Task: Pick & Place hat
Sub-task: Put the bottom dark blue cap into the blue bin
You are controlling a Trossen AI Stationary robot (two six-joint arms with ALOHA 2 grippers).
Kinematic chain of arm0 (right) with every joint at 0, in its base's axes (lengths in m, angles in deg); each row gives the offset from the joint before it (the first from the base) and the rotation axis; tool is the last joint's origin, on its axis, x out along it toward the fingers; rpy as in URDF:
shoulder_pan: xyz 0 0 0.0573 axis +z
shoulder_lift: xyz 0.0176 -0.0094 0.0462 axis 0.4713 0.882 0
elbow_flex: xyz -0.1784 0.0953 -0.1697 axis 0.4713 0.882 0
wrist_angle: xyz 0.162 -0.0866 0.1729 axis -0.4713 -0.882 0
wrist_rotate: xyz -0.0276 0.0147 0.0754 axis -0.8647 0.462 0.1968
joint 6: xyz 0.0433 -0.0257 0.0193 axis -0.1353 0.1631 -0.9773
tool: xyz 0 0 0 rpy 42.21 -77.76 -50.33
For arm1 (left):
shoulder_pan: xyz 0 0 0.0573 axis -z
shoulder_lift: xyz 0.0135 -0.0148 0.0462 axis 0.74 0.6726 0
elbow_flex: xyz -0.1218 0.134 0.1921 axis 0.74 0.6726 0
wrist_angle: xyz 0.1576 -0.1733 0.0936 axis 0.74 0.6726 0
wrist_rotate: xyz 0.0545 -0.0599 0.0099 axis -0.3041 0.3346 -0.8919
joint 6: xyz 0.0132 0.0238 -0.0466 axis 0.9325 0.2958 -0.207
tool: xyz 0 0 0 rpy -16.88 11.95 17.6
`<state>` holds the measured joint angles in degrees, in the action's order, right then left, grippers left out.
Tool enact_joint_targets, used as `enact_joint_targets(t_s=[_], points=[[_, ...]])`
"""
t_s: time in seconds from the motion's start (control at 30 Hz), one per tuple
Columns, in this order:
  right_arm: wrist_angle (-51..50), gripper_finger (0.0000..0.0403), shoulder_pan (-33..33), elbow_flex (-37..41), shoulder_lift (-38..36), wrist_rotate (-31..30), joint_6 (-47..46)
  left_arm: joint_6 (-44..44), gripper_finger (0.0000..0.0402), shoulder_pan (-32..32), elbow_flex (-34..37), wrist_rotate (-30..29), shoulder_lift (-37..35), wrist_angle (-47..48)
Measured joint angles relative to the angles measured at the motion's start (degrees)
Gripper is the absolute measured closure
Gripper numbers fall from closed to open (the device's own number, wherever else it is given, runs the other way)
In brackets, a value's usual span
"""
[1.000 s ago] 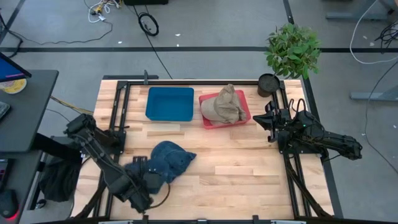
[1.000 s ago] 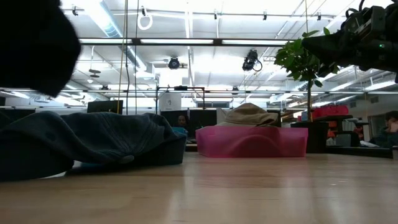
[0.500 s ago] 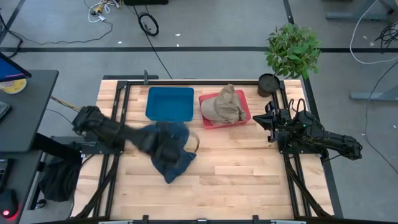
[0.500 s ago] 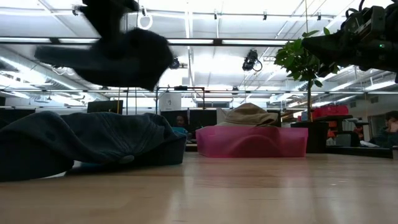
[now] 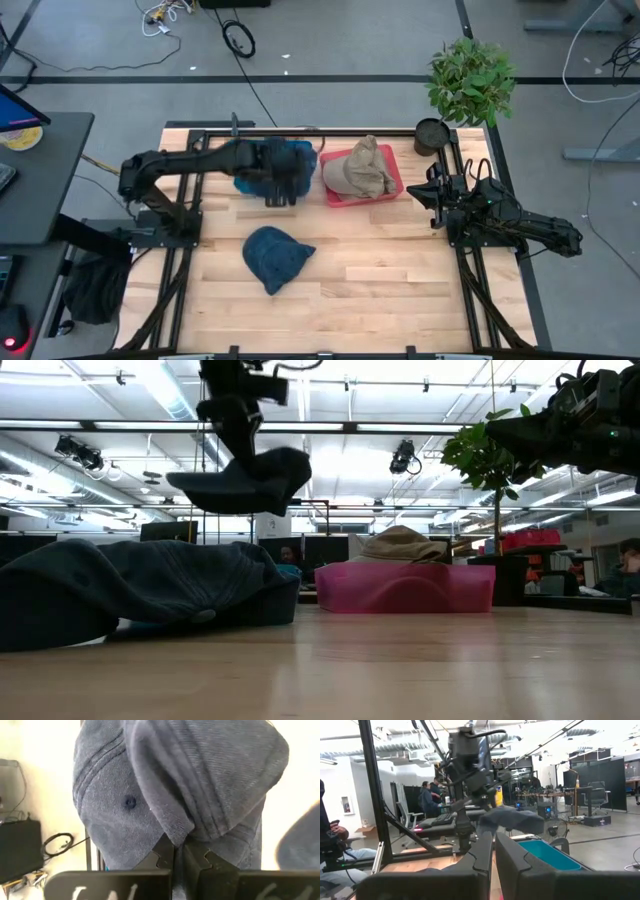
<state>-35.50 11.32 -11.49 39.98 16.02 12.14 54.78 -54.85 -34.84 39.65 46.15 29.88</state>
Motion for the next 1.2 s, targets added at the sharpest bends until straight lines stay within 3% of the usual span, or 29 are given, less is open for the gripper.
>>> enact_joint_targets(t_s=[0.17, 0.4, 0.5, 0.63, 0.87, 1.2], points=[[0.0, 0.0376, 0.02, 0.01, 0.0, -0.02, 0.0, 3.56, 0.0391, -8.09, 1.01, 4.71, 0.02, -6.62], [0.02, 0.0376, 0.01, 0.0, 0.0, -0.01, 0.0, 8.8, 0.0391, -15.86, 1.12, 8.43, 0.67, -7.72], [0.02, 0.0376, 0.02, 0.0, 0.0, -0.02, 0.0, 10.58, 0.0391, -19.21, 1.29, 13.74, 0.61, -9.2], [0.0, 0.0376, 0.0, 0.01, 0.0, -0.02, 0.0, 9.79, 0.0391, -22.22, 5.38, 14.77, 0.54, -13.53], [0.0, 0.0376, 0.02, 0.0, 0.0, 0.0, 0.0, 13.53, 0.0391, -23.32, 14.57, 16.51, 0.61, -15.66], [0.02, 0.0376, 0.02, 0.02, 0.0, 0.0, 0.0, 23.05, 0.0391, -22.72, 21.25, 16.97, 0.61, -22.75]])
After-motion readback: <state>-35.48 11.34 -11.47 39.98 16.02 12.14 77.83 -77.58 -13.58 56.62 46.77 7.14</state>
